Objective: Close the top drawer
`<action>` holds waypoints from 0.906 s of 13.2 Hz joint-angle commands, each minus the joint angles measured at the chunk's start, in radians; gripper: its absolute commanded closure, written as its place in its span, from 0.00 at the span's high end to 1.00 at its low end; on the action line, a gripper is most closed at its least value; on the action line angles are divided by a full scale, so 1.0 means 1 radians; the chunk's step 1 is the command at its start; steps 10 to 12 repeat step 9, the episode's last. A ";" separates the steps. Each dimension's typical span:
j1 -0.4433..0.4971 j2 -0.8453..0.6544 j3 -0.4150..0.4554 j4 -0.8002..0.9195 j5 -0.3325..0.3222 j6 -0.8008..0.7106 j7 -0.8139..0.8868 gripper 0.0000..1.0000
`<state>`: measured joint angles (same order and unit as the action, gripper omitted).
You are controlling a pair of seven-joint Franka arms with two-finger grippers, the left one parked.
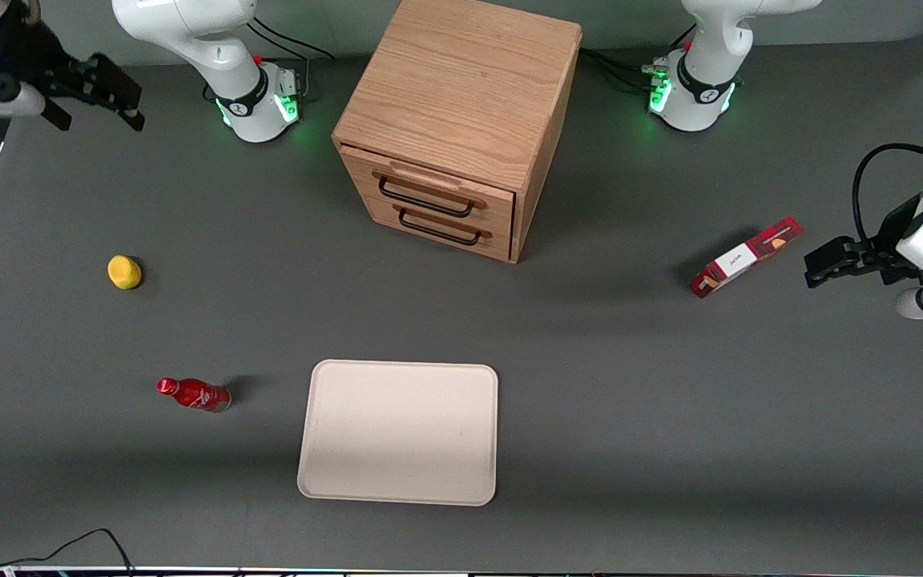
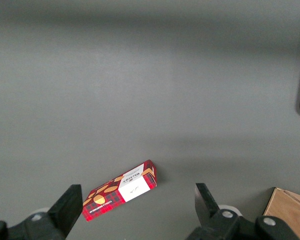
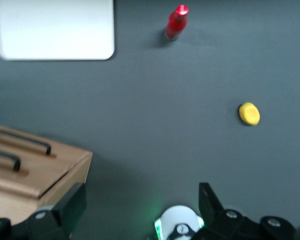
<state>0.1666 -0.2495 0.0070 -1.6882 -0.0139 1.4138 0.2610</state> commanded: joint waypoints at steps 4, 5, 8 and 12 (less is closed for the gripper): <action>0.004 -0.068 -0.088 -0.268 -0.020 0.223 0.017 1.00; 0.002 -0.060 -0.093 -0.260 -0.023 0.221 0.017 1.00; 0.002 -0.016 -0.140 -0.214 -0.021 0.209 0.015 1.00; 0.002 -0.014 -0.147 -0.208 -0.021 0.203 0.015 1.00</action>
